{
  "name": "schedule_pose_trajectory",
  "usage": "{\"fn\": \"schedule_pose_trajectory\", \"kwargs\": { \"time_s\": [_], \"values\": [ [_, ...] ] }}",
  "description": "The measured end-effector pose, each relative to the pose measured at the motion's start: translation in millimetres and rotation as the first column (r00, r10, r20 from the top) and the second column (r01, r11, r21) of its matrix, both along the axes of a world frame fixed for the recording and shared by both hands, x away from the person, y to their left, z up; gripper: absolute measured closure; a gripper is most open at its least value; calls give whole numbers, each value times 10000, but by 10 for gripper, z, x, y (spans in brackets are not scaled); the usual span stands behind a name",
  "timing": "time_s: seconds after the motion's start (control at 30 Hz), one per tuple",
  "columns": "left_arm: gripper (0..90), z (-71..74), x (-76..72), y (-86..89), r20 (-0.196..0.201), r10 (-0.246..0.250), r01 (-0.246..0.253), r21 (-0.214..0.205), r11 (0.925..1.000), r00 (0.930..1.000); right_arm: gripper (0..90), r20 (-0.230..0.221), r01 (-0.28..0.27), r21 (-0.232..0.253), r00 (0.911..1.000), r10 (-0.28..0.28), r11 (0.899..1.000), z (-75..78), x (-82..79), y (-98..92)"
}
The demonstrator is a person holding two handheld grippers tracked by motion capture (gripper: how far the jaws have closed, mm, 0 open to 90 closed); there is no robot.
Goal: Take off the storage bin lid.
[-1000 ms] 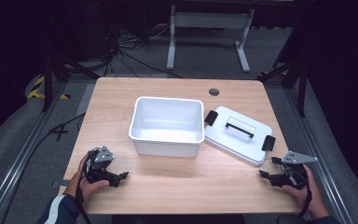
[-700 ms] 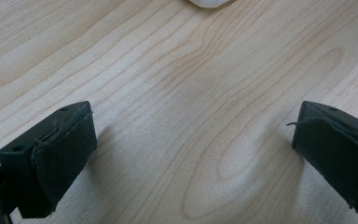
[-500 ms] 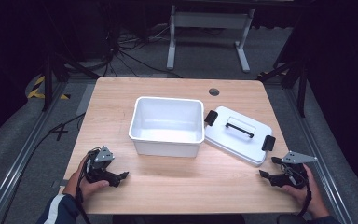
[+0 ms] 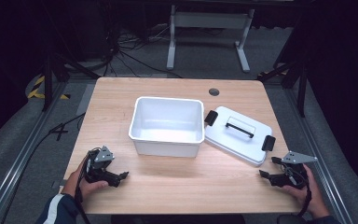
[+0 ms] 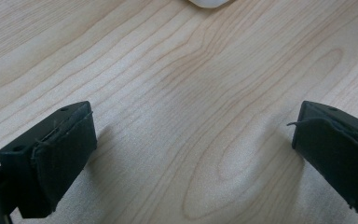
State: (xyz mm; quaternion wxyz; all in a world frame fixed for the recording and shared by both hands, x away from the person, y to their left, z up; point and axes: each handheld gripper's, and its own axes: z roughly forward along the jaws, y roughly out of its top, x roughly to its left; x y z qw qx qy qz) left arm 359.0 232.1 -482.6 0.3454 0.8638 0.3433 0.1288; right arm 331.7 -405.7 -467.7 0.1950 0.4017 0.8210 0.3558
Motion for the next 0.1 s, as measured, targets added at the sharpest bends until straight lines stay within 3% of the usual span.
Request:
{"fn": "schedule_pose_trajectory", "kwargs": {
  "time_s": [0.1],
  "values": [
    [1, 0, -3, -1, -41, 9, -9, -12, 10000, 10000, 184, -15, -15, -16, 10000, 15, 10000, 2, 0, -2]
  ]
}}
